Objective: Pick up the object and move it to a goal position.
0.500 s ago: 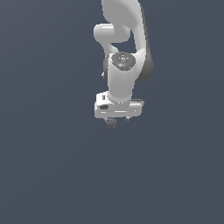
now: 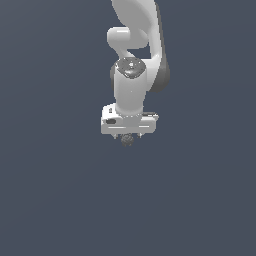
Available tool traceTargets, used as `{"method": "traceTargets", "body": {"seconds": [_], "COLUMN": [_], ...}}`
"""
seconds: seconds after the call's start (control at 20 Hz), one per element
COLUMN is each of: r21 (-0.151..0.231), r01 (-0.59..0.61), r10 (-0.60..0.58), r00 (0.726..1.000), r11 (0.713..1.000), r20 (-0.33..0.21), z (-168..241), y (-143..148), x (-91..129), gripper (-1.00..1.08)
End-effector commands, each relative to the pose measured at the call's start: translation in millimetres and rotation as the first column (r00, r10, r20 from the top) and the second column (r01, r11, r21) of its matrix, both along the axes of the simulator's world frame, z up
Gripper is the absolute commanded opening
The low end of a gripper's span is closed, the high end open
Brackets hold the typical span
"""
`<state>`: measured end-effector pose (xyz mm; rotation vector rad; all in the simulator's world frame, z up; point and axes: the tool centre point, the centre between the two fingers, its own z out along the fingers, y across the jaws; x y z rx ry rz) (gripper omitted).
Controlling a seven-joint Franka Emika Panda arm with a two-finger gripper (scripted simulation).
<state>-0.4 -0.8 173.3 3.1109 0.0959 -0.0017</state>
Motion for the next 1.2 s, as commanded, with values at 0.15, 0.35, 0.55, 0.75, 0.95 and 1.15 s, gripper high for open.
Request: {"method": "traceTargets", "body": {"seconds": [0.15, 0.35, 0.55, 0.75, 0.95, 1.15], "r21": [0.000, 0.001, 0.004, 0.009, 0.016, 0.022], "r01": [0.002, -0.001, -0.014, -0.036, -0.067, -0.097], "r10": [-0.002, 0.001, 0.014, 0.036, 0.067, 0.097], "r00": [1.000, 1.000, 1.000, 0.999, 0.998, 0.995], "r11": [1.000, 1.000, 1.000, 0.999, 0.998, 0.995], "r20": [0.000, 0.000, 0.000, 0.000, -0.001, -0.001], "z": [1, -1, -10, -24, -44, -63], "y": [-2, -3, -3, -4, -4, -5], "x": [1, -1, -7, -18, -35, -54], "gripper": [1.00, 1.00, 1.00, 1.00, 1.00, 1.00]}}
